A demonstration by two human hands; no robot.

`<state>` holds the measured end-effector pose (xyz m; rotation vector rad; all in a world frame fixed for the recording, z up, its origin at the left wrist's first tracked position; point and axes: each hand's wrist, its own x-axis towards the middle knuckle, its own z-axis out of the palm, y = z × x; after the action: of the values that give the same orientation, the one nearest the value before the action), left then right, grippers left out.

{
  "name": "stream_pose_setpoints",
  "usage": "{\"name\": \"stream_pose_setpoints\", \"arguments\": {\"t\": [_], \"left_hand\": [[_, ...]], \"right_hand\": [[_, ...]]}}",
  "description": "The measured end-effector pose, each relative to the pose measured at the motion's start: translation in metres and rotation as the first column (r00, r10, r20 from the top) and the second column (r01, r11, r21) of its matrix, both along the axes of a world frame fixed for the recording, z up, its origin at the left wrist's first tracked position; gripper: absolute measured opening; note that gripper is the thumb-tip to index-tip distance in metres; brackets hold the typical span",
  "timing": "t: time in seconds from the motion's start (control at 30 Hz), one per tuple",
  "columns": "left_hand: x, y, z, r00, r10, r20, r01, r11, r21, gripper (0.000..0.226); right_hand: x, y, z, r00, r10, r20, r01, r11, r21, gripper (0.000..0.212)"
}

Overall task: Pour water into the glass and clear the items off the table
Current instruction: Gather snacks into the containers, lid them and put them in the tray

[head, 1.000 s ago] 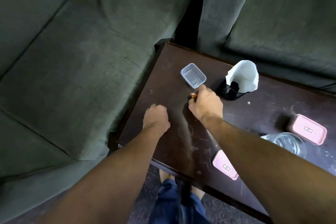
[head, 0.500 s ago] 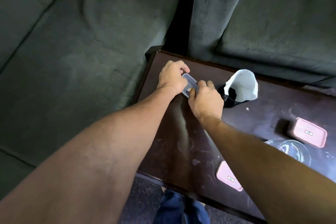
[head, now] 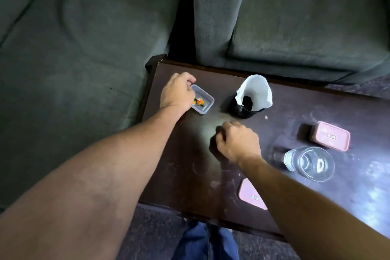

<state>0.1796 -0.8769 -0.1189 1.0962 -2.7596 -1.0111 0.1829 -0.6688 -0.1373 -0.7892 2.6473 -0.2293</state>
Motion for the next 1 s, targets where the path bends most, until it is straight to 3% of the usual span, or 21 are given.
{"name": "stream_pose_setpoints", "arguments": {"t": [0.1,0.33,0.43,0.6,0.8,1.0], "left_hand": [[0.014,0.0,0.0,0.995,0.087,0.058,-0.085,0.996,-0.04,0.034],[0.04,0.026,0.003,0.982,0.123,0.145,-0.11,0.99,-0.094,0.025],[0.044,0.042,0.003,0.98,0.116,0.161,-0.101,0.99,-0.1,0.024],[0.049,0.062,0.002,0.979,0.096,0.179,-0.076,0.99,-0.115,0.03],[0.054,0.069,0.002,0.98,0.105,0.167,-0.086,0.989,-0.117,0.031],[0.056,0.054,0.01,0.979,0.163,0.124,-0.148,0.982,-0.12,0.028]], "right_hand": [[0.002,0.034,0.004,0.987,0.108,0.12,-0.121,0.987,0.11,0.036],[0.033,0.101,0.01,0.939,0.246,0.241,-0.324,0.867,0.378,0.097],[0.051,0.113,0.003,0.922,0.275,0.273,-0.372,0.827,0.421,0.101],[0.061,0.116,-0.002,0.928,0.305,0.216,-0.372,0.811,0.452,0.085],[0.064,0.11,-0.003,0.95,0.239,0.201,-0.295,0.898,0.326,0.081],[0.031,0.035,0.028,0.991,0.032,0.129,-0.031,0.999,-0.013,0.079]]}}
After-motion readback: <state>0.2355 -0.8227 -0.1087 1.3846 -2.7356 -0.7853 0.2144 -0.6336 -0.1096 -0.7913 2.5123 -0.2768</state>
